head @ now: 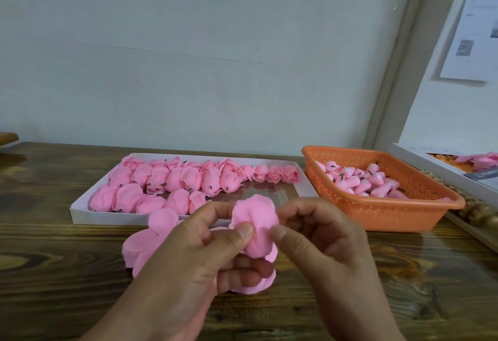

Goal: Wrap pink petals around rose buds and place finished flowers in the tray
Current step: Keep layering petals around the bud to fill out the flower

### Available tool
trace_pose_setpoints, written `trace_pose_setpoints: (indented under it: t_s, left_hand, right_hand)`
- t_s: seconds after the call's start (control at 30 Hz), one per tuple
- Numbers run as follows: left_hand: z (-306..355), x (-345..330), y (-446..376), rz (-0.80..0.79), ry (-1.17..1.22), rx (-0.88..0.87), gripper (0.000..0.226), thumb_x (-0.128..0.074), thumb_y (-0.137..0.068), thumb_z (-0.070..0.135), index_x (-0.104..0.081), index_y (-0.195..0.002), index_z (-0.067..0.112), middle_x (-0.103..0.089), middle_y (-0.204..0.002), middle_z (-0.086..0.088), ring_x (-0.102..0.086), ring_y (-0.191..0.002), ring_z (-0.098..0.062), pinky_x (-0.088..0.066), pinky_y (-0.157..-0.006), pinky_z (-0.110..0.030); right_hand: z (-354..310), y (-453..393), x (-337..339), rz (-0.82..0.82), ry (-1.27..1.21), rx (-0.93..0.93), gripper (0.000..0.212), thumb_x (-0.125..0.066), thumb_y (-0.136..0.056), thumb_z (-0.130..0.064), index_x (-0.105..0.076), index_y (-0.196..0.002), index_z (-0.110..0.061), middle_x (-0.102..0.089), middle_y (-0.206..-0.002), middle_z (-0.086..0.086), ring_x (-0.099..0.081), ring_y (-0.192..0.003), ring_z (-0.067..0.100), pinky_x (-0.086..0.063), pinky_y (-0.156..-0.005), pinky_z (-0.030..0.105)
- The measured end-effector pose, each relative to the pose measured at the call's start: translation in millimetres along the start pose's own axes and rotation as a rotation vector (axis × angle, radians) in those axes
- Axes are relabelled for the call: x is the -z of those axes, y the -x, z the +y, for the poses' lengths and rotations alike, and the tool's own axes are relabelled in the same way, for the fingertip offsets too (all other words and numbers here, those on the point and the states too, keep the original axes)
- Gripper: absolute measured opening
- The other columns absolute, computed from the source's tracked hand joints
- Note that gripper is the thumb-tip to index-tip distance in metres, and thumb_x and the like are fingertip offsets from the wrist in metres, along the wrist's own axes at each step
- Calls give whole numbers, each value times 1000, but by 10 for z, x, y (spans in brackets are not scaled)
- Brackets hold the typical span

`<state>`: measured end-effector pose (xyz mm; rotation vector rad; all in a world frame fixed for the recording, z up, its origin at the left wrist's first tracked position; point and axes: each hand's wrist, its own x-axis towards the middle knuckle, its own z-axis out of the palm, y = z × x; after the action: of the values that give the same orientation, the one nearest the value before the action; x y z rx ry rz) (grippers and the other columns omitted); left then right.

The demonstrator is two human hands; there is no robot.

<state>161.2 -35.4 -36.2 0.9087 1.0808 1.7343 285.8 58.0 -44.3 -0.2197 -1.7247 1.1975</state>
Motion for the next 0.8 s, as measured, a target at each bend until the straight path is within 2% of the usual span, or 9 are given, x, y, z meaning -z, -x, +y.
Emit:
trace_pose_setpoints:
  t_s: [0.1,0.27,0.37,0.53,0.6,0.67,0.7,0.8]
  left_hand:
    - [12,-2,6,-2,-25,-8,24,-80,-70,17,-69,-89,7,-68,-72,-26,-67,-55,-29,-55,-47,-27]
    - [27,-3,20,-27,-34,-1,14,-75,-69,17,-71,-81,11,-66,-69,-24,-66,-54,-28,-53,-46,-26]
    - [27,6,17,-52,-40,13,21,-82,-68,20,-71,-83,11,-67,-68,-23,-66,-54,-27,-53,-46,-26]
    - [25,23,14,-136,-46,13,29,-76,-55,27,-72,-81,16,-68,-68,-22,-66,-56,-25,-52,-47,-25]
    - [19,33,10,-147,-47,12,28,-75,-55,26,-71,-81,15,-67,-67,-21,-66,-55,-24,-52,-47,-24]
    - [19,41,5,-155,-56,12,27,-75,-58,24,-71,-82,13,-67,-68,-22,-66,-55,-24,-52,-47,-24]
    - [20,44,3,-158,-58,10,25,-74,-60,22,-70,-82,13,-67,-68,-23,-66,-54,-24,-52,-46,-24]
    - [27,47,2,-168,-49,1,17,-69,-66,17,-70,-82,13,-66,-67,-26,-65,-51,-23,-52,-45,-24]
  right_hand:
    - [-39,-20,33,-55,211,122,28,-71,-69,-11,-70,-90,-30,-65,-78,-2,-57,-65,13,-50,-63,25]
    - [-114,-65,97,-169,417,282,30,-66,-76,-23,-60,-106,-24,-59,-83,-9,-54,-64,10,-48,-61,20]
    - [-146,-91,134,-227,483,311,27,-63,-78,-27,-59,-105,-25,-59,-83,-11,-54,-64,7,-47,-60,18]
    - [-147,-116,179,-250,392,245,20,-67,-76,-29,-62,-93,-21,-60,-79,-6,-53,-62,9,-47,-59,20]
    - [-142,-129,186,-313,244,145,13,-69,-74,-27,-66,-80,-17,-60,-76,1,-52,-62,18,-46,-60,27]
    - [-138,-138,197,-367,106,29,21,-70,-74,-25,-64,-75,-6,-58,-70,9,-50,-62,28,-43,-60,35]
    - [-135,-136,192,-371,54,-17,20,-70,-76,-24,-63,-73,-5,-58,-67,10,-50,-60,26,-42,-58,34]
    - [-122,-121,161,-311,-26,-78,14,-67,-79,-17,-63,-66,-13,-56,-58,-1,-51,-56,7,-41,-55,18]
